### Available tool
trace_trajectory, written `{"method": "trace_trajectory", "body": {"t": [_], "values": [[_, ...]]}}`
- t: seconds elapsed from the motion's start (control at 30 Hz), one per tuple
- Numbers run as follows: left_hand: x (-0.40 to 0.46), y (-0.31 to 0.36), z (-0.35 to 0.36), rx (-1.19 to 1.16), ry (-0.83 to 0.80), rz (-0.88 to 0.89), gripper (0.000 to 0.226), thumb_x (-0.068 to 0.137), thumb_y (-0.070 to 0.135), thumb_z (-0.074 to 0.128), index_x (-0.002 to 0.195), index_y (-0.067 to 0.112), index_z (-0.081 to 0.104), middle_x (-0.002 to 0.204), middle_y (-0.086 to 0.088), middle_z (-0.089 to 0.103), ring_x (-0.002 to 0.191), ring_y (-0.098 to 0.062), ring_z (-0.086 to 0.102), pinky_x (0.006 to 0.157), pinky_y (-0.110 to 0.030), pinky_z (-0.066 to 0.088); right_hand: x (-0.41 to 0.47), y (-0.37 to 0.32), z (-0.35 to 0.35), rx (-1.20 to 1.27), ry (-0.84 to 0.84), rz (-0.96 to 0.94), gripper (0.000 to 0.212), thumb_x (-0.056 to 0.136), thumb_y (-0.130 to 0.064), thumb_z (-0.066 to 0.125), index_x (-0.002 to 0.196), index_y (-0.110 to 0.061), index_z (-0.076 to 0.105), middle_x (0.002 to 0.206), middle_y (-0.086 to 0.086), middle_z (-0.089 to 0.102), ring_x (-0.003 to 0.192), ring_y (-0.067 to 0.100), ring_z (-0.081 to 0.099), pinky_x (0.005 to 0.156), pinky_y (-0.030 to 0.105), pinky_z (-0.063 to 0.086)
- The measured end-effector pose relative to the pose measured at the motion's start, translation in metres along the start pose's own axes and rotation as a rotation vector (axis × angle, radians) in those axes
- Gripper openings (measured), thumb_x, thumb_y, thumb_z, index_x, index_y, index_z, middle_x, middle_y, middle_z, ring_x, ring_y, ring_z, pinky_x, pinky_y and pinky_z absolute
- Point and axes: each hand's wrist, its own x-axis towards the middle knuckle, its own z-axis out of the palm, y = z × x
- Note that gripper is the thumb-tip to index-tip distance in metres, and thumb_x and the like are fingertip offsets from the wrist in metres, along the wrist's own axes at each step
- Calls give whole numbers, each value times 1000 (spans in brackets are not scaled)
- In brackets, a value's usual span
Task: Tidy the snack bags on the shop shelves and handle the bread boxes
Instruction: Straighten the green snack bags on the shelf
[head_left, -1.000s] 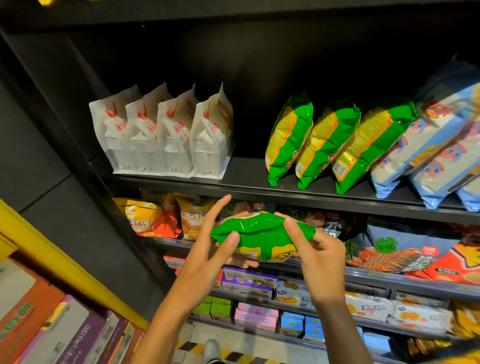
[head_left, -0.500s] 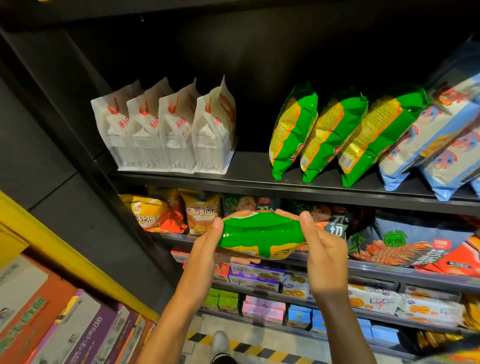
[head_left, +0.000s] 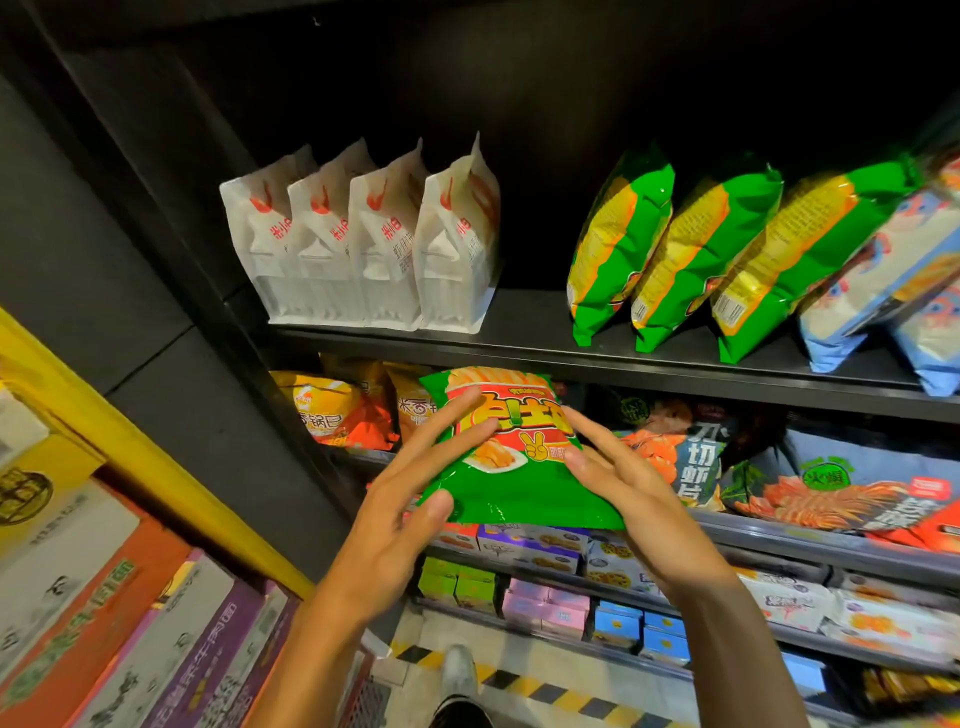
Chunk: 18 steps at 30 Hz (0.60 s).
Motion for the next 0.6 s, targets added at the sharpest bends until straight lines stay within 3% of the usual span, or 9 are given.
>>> {"method": "trace_trajectory", "body": {"t": [0.1,0.17,0.23,0.3,0.4,0.5,0.6], "values": [[-7,-5,-4,-199,122,-42,85,98,71,40,161,15,28,168,2,30,155,-22,27,121,-52,30,-1,-5,3,-33,-51,-82,64,89,-45,78,146,-50,50,148,-22,56,146,3,41,125,48,30],[-6,-10,-8,-322,204,-136,93,92,75,51,161,18,24,165,9,36,149,-14,40,114,-42,44,0,-6,6,-71,-97,-161,69,89,-33,74,150,-48,45,154,-21,50,149,4,37,124,48,32],[-1,-14,-12,-391,260,-248,100,83,79,61,161,27,25,161,16,40,145,-7,45,113,-36,45,4,-11,11,-90,-111,-243,72,92,-21,71,154,-40,41,153,-20,51,147,1,39,116,33,43],[6,-14,-17,-453,247,-334,103,76,77,71,159,36,27,159,16,43,144,-9,46,115,-40,43,11,-19,16,-112,-106,-312,72,92,-13,69,154,-35,38,148,-25,54,141,-7,43,104,13,45],[21,-11,-22,-497,166,-416,88,81,61,76,155,37,35,151,6,55,135,-18,58,110,-43,48,24,-25,17,-160,-101,-391,72,93,-12,68,154,-33,36,152,-25,49,144,-6,39,105,11,41],[37,-4,-24,-544,150,-430,90,74,59,84,148,28,46,140,-2,66,127,-25,64,107,-46,48,33,-34,15,-175,-120,-431,73,96,-5,66,155,-33,34,157,-19,43,141,-8,42,105,12,43],[54,5,-22,-544,189,-372,56,92,34,69,144,23,50,135,-4,69,125,-28,65,106,-46,50,41,-47,8,-213,-119,-460,75,95,-13,68,156,-36,32,158,-25,39,141,-10,41,107,10,40]]}}
